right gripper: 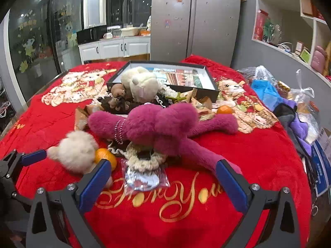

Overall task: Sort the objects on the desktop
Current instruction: 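Grasp the pink long-limbed plush with the right gripper and lift it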

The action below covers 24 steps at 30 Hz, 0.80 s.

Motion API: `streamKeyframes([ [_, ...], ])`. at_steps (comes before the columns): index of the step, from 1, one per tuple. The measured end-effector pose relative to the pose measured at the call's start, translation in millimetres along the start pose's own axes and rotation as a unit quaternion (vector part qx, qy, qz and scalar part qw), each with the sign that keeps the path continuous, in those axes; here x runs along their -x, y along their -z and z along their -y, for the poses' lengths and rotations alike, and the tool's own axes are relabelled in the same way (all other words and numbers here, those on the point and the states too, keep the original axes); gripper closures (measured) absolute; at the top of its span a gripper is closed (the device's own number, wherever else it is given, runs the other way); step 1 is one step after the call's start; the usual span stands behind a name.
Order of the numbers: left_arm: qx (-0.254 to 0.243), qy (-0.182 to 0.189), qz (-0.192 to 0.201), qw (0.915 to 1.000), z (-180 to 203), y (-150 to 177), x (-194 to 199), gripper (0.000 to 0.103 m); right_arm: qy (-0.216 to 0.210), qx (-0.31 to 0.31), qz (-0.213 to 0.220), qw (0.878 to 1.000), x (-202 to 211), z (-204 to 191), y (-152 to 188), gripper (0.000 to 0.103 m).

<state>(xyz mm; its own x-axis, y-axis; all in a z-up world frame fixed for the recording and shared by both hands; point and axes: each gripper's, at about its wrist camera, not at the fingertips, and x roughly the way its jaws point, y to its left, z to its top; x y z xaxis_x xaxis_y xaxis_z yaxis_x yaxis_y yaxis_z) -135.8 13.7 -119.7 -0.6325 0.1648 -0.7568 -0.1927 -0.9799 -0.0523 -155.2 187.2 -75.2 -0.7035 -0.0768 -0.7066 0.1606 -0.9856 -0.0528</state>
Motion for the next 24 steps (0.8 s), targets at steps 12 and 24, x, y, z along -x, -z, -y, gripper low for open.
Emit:
streamKeyframes([
  [12,0.030,0.024,-0.035,0.9987,-18,-9,-41,0.000,0.008,0.026,-0.044,0.999,-64,-8,-28,0.000],
  [24,-0.001,0.016,-0.042,0.9990,-8,-13,-49,0.001,-0.010,0.008,-0.064,0.998,-102,-5,-31,0.007],
])
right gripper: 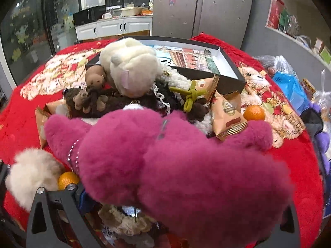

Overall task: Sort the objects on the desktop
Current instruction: 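Grasp the pink long-limbed plush with the right gripper and lift it, then carry the pink plush over the black picture box with the right gripper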

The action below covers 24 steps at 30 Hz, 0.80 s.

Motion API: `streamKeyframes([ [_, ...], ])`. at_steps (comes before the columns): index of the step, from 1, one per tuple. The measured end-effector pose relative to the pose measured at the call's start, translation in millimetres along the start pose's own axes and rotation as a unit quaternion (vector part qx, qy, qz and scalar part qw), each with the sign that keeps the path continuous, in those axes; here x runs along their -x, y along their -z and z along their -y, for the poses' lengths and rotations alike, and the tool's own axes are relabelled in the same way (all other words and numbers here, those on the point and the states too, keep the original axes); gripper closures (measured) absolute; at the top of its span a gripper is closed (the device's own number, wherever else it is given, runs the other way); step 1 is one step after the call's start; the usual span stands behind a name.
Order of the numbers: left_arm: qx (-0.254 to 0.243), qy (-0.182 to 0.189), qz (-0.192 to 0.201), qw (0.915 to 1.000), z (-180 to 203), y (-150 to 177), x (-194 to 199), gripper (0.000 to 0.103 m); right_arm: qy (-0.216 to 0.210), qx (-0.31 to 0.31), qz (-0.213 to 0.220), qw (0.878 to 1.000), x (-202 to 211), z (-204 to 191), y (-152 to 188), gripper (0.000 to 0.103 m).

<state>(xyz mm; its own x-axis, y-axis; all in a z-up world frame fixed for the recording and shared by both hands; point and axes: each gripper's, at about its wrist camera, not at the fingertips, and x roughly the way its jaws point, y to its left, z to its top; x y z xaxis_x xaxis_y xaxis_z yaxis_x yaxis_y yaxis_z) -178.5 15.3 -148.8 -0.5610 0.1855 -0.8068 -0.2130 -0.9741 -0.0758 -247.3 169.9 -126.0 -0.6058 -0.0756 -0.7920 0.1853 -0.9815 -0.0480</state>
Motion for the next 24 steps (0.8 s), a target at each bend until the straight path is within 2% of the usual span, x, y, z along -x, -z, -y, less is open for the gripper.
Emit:
streamKeyframes([
  [1,-0.002,0.003,0.002,1.0000,0,0,1,0.003,-0.010,-0.004,0.000,1.000,-1,2,0,0.014],
  [2,-0.004,0.006,0.005,1.0000,1,0,2,0.010,-0.024,-0.011,0.000,1.000,-1,4,1,0.021],
  [3,-0.007,0.009,0.008,0.9999,2,0,3,0.020,-0.033,-0.018,-0.002,0.999,-1,5,1,0.023],
  [4,-0.009,0.009,0.013,0.9998,4,0,5,0.025,-0.036,-0.024,-0.002,0.999,-1,6,2,0.030],
  [5,-0.011,0.006,0.015,0.9998,4,0,5,0.036,-0.036,-0.024,-0.004,0.999,-2,6,3,0.037],
  [6,-0.010,0.002,0.018,0.9998,4,-1,6,0.045,-0.037,-0.023,-0.007,0.999,-2,5,3,0.039],
  [8,-0.005,0.009,0.021,0.9997,2,0,9,0.053,-0.046,-0.033,-0.003,0.998,-1,7,5,0.047],
  [9,0.000,0.015,0.024,0.9996,-1,0,10,0.069,-0.047,-0.037,-0.002,0.998,1,7,5,0.050],
  [10,0.005,0.019,0.025,0.9995,-2,1,11,0.074,-0.046,-0.035,-0.001,0.998,3,7,5,0.056],
  [11,0.009,0.023,0.028,0.9993,-4,1,13,0.080,-0.044,-0.036,0.002,0.998,6,7,5,0.070],
  [12,0.013,0.026,0.028,0.9992,-7,1,13,0.084,-0.042,-0.039,0.006,0.998,9,9,5,0.071],
  [14,0.017,0.023,0.031,0.9991,-9,3,15,0.099,-0.046,-0.044,0.009,0.998,14,12,5,0.072],
  [24,0.016,0.043,0.055,0.9974,-9,9,35,0.100,-0.048,-0.049,0.040,0.997,45,14,8,0.073],
])
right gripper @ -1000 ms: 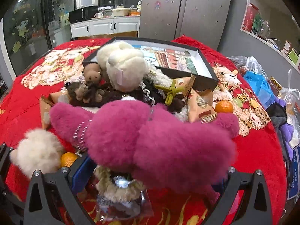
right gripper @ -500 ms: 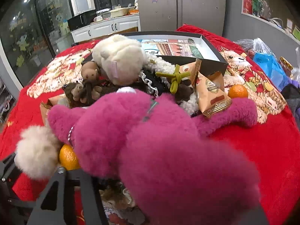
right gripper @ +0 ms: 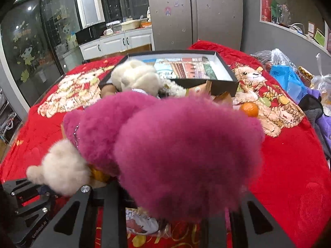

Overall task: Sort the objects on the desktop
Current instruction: 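Carry the pink plush over the black picture box with the right gripper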

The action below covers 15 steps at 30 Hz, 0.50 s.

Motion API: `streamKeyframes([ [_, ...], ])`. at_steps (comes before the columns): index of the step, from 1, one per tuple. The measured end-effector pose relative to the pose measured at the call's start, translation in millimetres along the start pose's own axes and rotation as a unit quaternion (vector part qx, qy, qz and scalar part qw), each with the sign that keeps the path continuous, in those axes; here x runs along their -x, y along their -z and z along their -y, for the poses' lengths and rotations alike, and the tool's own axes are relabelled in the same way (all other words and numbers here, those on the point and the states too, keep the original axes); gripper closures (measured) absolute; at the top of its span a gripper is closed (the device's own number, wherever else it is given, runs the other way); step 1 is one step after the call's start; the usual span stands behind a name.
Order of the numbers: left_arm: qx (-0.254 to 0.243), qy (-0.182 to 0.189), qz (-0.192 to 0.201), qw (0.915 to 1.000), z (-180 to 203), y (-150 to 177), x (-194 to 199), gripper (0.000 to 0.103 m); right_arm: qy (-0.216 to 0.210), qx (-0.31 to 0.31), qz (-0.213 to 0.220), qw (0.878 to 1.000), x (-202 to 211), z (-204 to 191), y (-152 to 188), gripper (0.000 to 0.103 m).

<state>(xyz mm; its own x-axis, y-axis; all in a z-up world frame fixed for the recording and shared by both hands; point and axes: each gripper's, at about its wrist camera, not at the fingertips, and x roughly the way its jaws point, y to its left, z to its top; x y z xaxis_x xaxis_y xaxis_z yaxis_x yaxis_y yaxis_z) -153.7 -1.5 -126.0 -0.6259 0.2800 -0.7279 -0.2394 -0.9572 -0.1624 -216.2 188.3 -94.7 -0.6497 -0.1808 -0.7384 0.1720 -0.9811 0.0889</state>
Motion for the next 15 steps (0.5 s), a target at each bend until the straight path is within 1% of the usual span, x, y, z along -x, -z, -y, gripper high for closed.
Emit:
streamKeyframes([
  [4,0.006,0.007,0.010,0.9999,-1,1,10,0.100,-0.002,0.000,0.018,1.000,17,-1,-2,0.073],
  [9,0.012,0.000,0.017,0.9998,-4,3,18,0.100,-0.008,0.004,0.032,0.999,33,-2,-4,0.073],
  [12,0.034,0.025,0.009,0.9991,-11,7,14,0.100,-0.011,0.003,0.036,0.999,38,-2,-4,0.073],
  [13,0.036,0.029,0.007,0.9989,-12,7,13,0.100,-0.013,0.002,0.037,0.999,39,-2,-4,0.073],
  [15,0.039,0.024,0.007,0.9989,-13,8,14,0.100,-0.013,0.004,0.034,0.999,39,-2,-3,0.073],
])
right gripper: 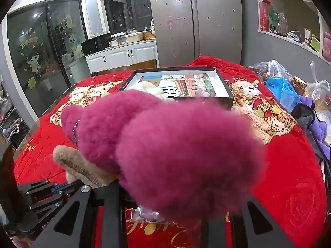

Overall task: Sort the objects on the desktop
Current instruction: 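Carry the pink plush over the black picture box with the right gripper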

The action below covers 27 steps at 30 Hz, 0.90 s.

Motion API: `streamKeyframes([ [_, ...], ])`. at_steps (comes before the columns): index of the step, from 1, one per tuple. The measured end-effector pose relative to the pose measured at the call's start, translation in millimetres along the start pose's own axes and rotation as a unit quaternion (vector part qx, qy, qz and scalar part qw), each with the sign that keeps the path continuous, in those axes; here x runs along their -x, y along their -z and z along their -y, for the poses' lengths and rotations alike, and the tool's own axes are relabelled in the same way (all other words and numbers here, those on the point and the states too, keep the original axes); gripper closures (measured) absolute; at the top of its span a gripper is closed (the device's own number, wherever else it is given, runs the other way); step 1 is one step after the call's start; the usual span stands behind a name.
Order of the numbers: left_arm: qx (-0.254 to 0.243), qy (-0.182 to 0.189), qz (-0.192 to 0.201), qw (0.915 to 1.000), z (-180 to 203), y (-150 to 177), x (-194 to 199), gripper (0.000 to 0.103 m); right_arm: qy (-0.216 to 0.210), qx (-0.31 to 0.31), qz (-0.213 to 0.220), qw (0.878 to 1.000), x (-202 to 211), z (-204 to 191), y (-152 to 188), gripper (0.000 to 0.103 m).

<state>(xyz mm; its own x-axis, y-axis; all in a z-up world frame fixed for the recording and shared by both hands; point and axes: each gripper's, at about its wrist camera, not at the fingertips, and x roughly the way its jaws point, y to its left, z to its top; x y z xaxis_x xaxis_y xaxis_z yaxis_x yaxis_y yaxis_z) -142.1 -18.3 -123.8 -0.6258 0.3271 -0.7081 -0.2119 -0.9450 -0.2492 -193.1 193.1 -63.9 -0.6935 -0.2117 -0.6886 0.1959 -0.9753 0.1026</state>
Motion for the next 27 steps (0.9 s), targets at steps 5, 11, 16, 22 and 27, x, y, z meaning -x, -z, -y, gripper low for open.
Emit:
streamKeyframes([
  [5,-0.005,-0.005,0.025,0.9997,3,-4,16,0.101,-0.003,-0.005,0.002,1.000,3,5,0,0.073],
  [11,-0.018,-0.010,0.053,0.9984,11,-13,37,0.102,-0.004,-0.009,0.014,1.000,15,6,-1,0.073],
  [16,-0.020,-0.012,0.061,0.9979,14,-19,46,0.102,-0.002,-0.010,0.022,1.000,25,5,-3,0.073],
  [22,-0.028,-0.022,0.071,0.9968,19,-25,58,0.103,-0.001,-0.008,0.035,0.999,38,3,-8,0.073],
  [27,-0.034,-0.027,0.083,0.9956,24,-32,70,0.103,-0.005,-0.003,0.034,0.999,40,-3,-11,0.073],
])
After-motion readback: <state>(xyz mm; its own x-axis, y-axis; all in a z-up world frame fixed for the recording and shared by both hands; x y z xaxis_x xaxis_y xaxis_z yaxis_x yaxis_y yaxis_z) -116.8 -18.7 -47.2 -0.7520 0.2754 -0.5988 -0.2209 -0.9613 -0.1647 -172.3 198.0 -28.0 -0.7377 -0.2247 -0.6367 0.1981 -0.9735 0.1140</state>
